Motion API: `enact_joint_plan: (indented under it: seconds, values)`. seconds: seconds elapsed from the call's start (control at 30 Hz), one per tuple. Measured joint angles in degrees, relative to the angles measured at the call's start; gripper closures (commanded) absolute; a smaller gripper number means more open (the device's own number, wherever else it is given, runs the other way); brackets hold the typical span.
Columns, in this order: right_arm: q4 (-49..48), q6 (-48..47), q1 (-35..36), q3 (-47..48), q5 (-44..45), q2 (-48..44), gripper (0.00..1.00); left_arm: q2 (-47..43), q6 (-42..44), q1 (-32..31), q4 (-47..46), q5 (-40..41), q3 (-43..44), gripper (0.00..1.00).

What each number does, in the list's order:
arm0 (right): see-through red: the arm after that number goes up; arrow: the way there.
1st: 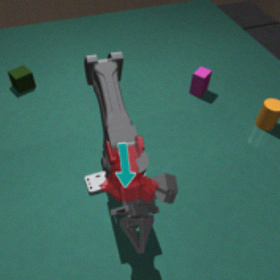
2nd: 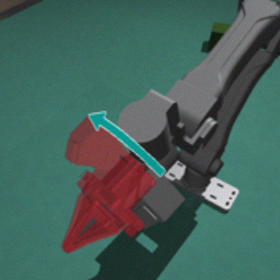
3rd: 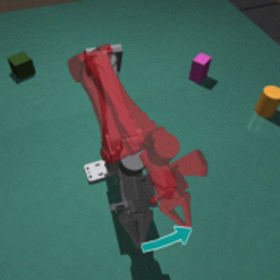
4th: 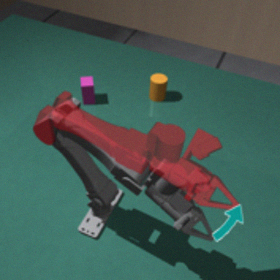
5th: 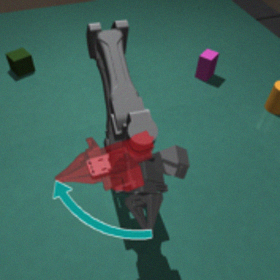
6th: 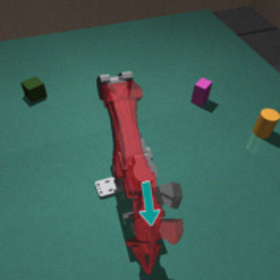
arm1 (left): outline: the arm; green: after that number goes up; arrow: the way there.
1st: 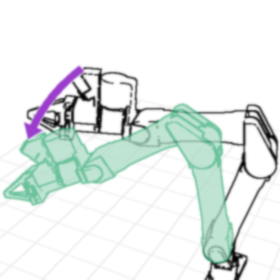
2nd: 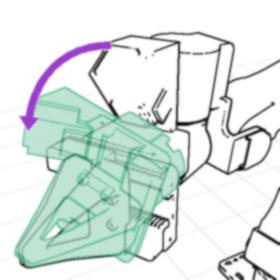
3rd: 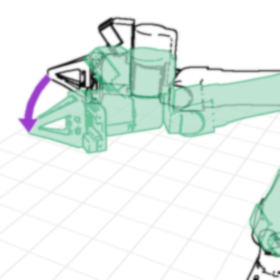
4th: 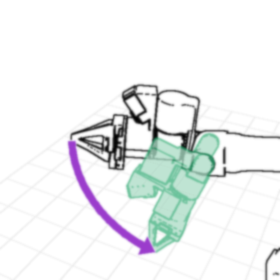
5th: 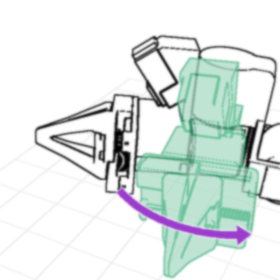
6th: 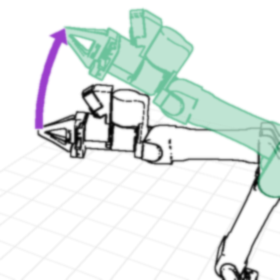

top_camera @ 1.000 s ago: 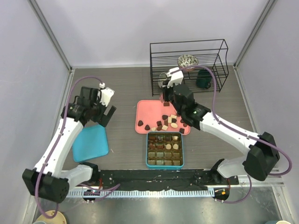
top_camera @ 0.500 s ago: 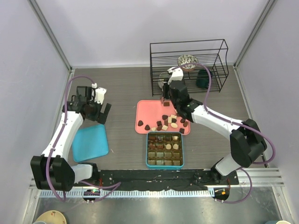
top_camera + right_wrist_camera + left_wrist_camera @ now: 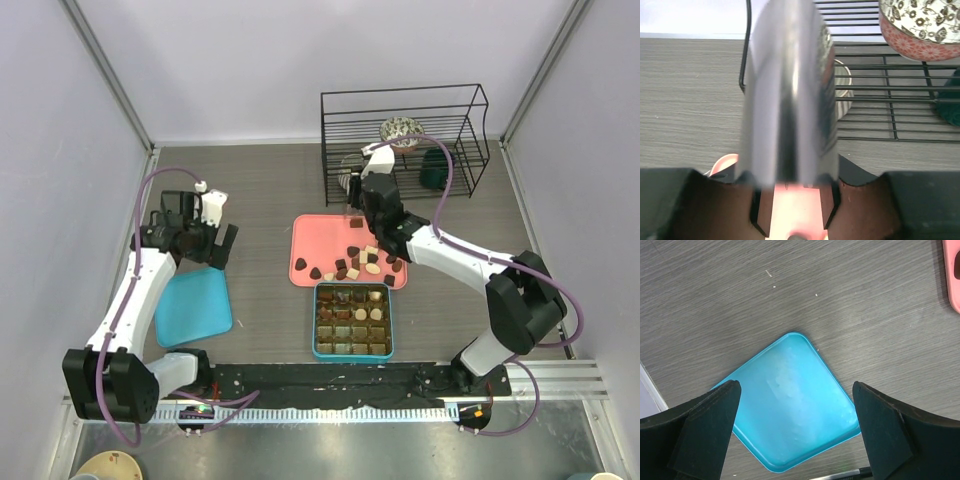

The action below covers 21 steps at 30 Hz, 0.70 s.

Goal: Pack the chocolate
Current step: Pick up the fake chocolate from the plate.

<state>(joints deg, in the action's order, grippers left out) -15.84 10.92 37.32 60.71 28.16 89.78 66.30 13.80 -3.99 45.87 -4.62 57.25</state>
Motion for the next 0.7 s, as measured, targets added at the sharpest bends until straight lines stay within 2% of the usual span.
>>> enact_joint_plan:
  seconds: [0.23,0.7]
  values:
    - [0.0,-0.2,0.0,-0.7,2.7,0.0,0.51,-1.0,0.2,0.0,0.0,-0.7,-0.3,0.0]
    - [0.0,-0.2,0.0,-1.6,4.3,0.1,0.5,-2.4,1.7,0.0,0.0,-1.6,-0.9,0.0]
